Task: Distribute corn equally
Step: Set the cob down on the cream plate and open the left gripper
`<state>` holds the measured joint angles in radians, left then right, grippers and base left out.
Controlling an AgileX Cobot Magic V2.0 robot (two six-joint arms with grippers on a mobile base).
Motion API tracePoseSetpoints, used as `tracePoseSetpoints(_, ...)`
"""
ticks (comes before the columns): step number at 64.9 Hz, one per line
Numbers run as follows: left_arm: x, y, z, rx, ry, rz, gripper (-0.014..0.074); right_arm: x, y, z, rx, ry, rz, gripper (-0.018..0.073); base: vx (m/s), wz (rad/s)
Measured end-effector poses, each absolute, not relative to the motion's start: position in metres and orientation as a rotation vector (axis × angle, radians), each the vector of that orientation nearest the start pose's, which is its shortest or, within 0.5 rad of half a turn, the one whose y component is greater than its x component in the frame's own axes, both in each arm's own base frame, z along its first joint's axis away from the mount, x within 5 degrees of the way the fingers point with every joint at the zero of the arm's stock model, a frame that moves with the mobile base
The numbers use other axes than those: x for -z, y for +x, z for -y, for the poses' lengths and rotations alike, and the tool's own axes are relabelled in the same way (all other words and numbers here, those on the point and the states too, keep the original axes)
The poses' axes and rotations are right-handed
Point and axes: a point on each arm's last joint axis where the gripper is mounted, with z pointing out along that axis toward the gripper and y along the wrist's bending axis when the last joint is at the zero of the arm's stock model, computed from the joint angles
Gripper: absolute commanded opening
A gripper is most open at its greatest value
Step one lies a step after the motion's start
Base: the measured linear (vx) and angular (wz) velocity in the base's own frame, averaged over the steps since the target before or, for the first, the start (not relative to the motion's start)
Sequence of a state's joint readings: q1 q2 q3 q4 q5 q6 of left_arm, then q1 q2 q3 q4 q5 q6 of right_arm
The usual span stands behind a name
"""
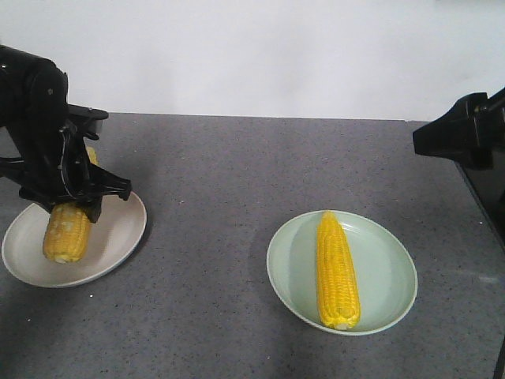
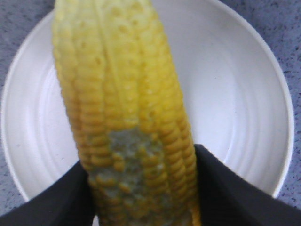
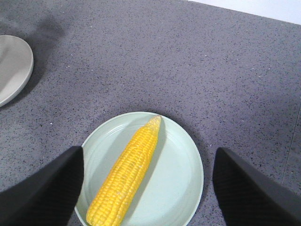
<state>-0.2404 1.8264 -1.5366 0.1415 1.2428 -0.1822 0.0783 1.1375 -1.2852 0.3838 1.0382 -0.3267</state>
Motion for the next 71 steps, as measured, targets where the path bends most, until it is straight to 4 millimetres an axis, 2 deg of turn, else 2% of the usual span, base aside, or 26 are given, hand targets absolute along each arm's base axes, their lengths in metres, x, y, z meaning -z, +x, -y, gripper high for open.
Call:
tracePoseSetpoints(7,-0.2627,0.3648,0.0758,-0.163,0.145,-2.997,0.0105,-0.4153,0.2141,-0.0463,-0.36,-0.395,-2.283,0.0545,0.0,0.0)
tracePoseSetpoints(15,-0.2599,0.3665,0.0755,-0.163,0.144,-2.999,0.0179,-0.4153,0.2141,-0.0463,-0.36,-0.395,-2.283,0.0545,0.0,0.0)
tracePoseSetpoints(25,-0.2597,0.3669,0.0739,-0.164,0.14,-3.0,0.0345,-0.4153,0.2141,-0.0463,-0.36,-0.395,-2.283,0.0545,0.0,0.0)
tracePoseSetpoints(32,-0.2597,0.3673,0.0722,-0.165,0.135,-3.0,0.0494,-0.4153,0.2141,-0.0463,-0.36,-0.395,-2.283,0.0545,0.0,0.0)
tracePoseSetpoints(39,-0.2597,0.3673,0.072,-0.165,0.134,-3.0,0.0601,-0.4153,0.2141,-0.0463,-0.36,-0.395,-2.283,0.0545,0.0,0.0)
tracePoseSetpoints(45,-0.2597,0.3673,0.072,-0.165,0.137,-3.0,0.0659,-0.4153,0.2141,-0.0463,-0.36,-0.395,-2.283,0.0545,0.0,0.0)
tracePoseSetpoints(52,-0.2597,0.3673,0.072,-0.166,0.158,-3.0,0.0685,-0.4153,0.2141,-0.0463,-0.36,-0.395,-2.283,0.0545,0.0,0.0)
tracePoseSetpoints(71,-0.2632,0.3667,0.0719,-0.162,0.169,-2.983,0.0662,-0.4153,0.2141,-0.0463,-0.36,-0.395,-2.283,0.0545,0.0,0.0)
